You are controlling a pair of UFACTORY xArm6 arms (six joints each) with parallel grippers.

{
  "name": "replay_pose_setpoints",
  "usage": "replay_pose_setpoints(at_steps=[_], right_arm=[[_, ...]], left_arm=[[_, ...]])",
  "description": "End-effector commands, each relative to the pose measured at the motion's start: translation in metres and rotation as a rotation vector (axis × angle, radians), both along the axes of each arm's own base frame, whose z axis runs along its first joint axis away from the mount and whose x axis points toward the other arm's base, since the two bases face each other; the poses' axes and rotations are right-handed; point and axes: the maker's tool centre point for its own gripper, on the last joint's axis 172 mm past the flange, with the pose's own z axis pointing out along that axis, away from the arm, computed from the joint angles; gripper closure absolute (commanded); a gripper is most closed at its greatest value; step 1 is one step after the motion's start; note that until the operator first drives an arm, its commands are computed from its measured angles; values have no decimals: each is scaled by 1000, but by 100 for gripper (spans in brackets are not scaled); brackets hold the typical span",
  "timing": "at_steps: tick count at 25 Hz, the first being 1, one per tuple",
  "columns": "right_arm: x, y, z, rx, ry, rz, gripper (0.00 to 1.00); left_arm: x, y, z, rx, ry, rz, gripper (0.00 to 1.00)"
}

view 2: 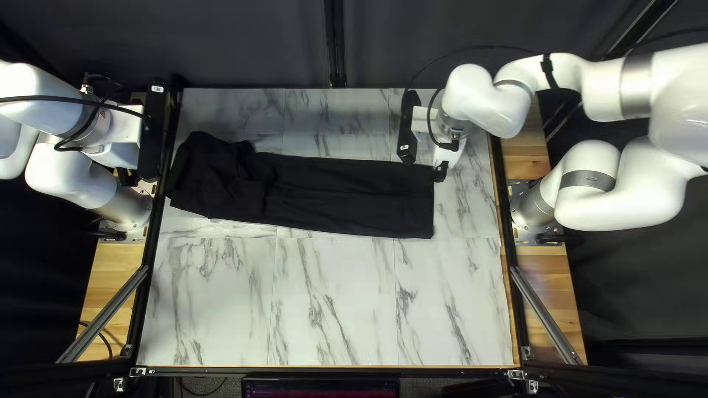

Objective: Fold t-shirt

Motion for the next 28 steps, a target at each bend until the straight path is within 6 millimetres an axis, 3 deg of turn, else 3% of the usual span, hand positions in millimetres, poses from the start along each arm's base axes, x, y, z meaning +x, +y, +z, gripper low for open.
replay_pose_setpoints(at_steps=[1,10,17,24,28], right_arm=[[2,-8,-11,11,9,-22,0],[-2,-9,-35,33,27,-44,0],[7,27,-36,19,-7,15,0],[7,73,-22,-11,-53,235,0],[-4,75,-21,-42,-29,263,0]], left_arm=[[0,0,0,0,0,0,0],[0,0,0,0,0,0,0],[0,0,0,0,0,0,0],[0,0,0,0,0,0,0],[0,0,0,0,0,0,0]])
